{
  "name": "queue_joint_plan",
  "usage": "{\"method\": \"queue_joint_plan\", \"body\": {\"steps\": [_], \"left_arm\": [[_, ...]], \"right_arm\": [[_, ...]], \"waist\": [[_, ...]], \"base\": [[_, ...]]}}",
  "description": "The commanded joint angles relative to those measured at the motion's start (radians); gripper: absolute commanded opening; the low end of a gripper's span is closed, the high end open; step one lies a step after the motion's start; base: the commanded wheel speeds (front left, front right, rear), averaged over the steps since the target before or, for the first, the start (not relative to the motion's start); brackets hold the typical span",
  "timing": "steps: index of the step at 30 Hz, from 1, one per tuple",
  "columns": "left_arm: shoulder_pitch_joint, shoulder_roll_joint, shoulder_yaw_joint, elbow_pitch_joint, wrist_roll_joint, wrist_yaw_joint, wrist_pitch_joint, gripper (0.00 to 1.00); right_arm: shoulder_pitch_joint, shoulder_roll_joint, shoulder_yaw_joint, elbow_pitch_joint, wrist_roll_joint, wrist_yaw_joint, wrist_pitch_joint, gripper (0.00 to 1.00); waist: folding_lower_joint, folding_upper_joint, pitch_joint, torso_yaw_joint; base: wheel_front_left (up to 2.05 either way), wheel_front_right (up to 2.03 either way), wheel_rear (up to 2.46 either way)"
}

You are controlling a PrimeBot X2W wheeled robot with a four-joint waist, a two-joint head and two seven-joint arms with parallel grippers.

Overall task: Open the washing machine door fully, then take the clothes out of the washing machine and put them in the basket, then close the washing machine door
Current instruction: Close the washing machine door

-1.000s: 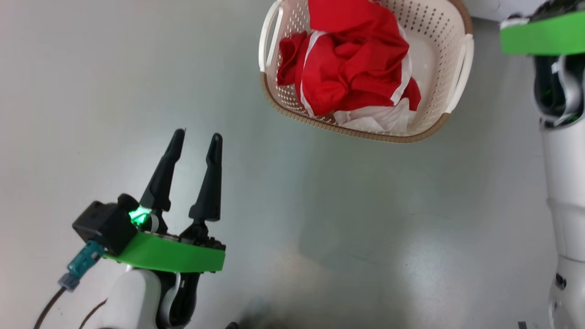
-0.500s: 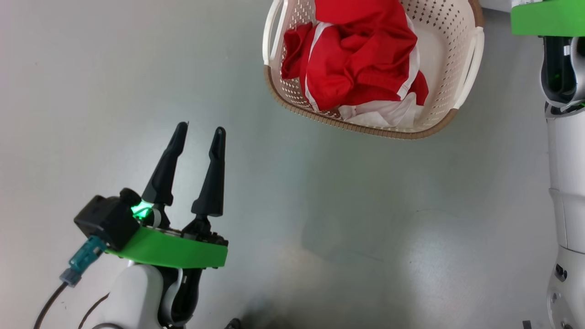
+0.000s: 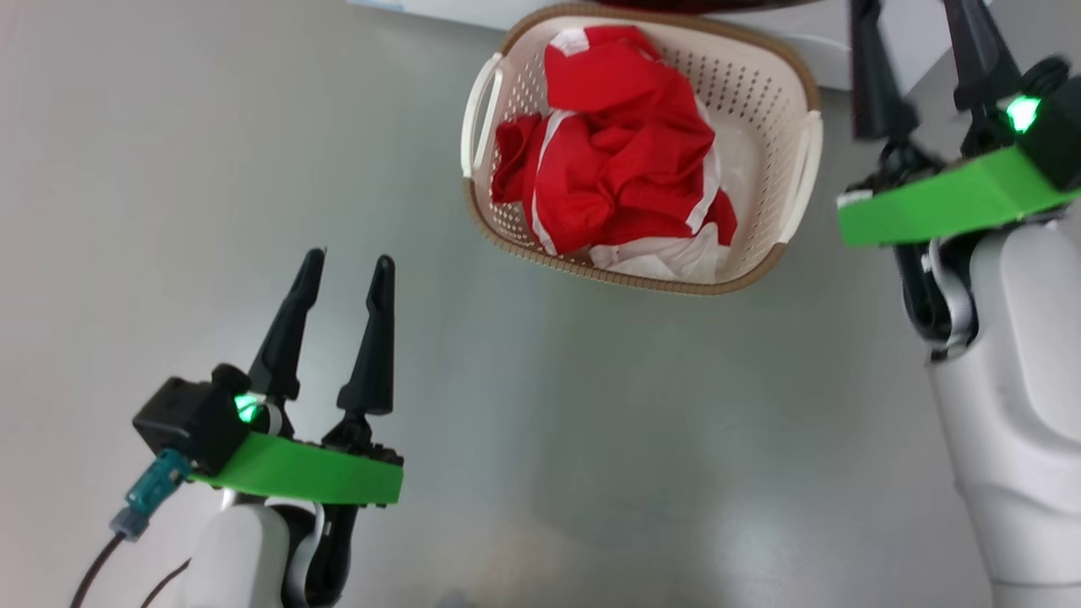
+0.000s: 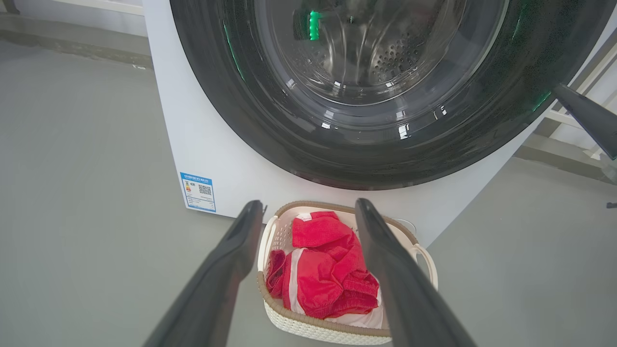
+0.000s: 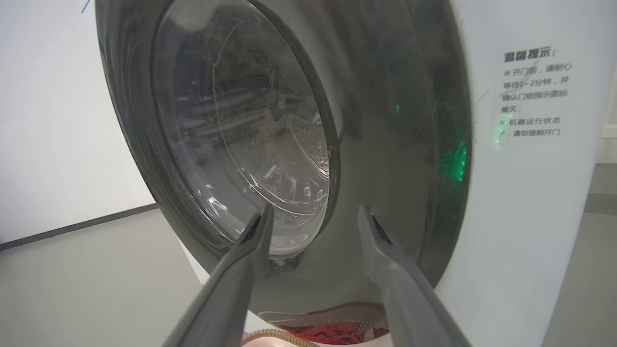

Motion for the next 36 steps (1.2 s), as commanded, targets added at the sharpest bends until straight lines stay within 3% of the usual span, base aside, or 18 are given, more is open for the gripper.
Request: {"method": "queue_joint_plan", "body": {"steps": [1, 36], "left_arm": [[0.035, 0.028, 0.038, -0.012, 0.01, -0.005, -0.008, 1.0], [0.252, 0.095, 0.109, 0.016, 0.065, -0.005, -0.008, 1.0]], "right_arm": [[0.04, 0.025, 0.027, -0.028, 0.015, -0.001, -0.002, 1.0], [0.631, 0.051, -0.005, -0.111, 0.054, -0.001, -0.002, 1.0]], "waist": [[0.0, -0.0001, -0.047, -0.034], [0.0, -0.0001, -0.36, -0.229]], "base": [[0.0, 0.0, 0.0], [0.0, 0.0, 0.0]]}}
